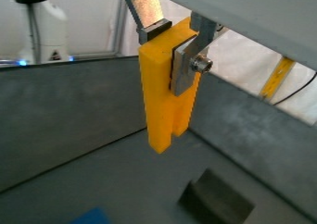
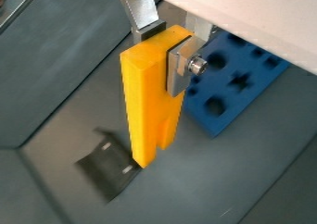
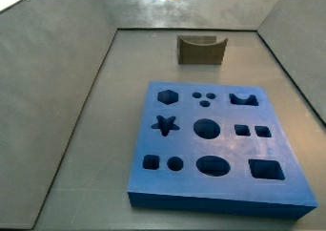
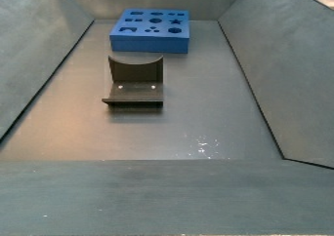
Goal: Pick up the double-square object. Move up. Rotate the double-square object. Place the double-square object on the fixture. Regrasp the double-square object. Move to above the board. Insert the double-square object.
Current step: Move to above the board, then insert the double-square object.
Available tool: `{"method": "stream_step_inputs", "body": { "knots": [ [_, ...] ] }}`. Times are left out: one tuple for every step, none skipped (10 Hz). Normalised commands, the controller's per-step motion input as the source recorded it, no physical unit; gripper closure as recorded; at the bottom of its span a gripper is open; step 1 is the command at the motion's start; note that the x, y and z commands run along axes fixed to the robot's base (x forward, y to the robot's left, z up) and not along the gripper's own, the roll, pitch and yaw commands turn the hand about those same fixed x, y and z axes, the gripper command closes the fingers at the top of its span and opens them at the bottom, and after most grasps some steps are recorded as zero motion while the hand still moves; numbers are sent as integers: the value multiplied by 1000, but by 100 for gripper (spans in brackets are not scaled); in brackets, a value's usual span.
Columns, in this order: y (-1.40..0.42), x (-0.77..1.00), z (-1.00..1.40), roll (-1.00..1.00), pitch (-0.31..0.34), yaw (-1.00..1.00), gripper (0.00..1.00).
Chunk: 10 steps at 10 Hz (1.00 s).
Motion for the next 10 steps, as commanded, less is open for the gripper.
{"method": "stream_step_inputs", "body": {
  "knots": [
    [-741,-408,141,-1000,-80,-87,100],
    [-475,-283,85,-1000,-80,-90,100],
    [-179,-155,28,-1000,-81,-83,100],
    [-109,-114,16,-875,-73,-74,100],
    [-46,-83,12,-571,-56,-41,100],
    [-31,-63,3,-376,-49,-29,100],
    [-10,-36,-1,-220,-29,-20,100],
    [-17,71,0,0,0,0,100],
    [0,794,0,-70,0,-334,100],
    [-69,823,0,-63,0,-280,100]
  ]
}}
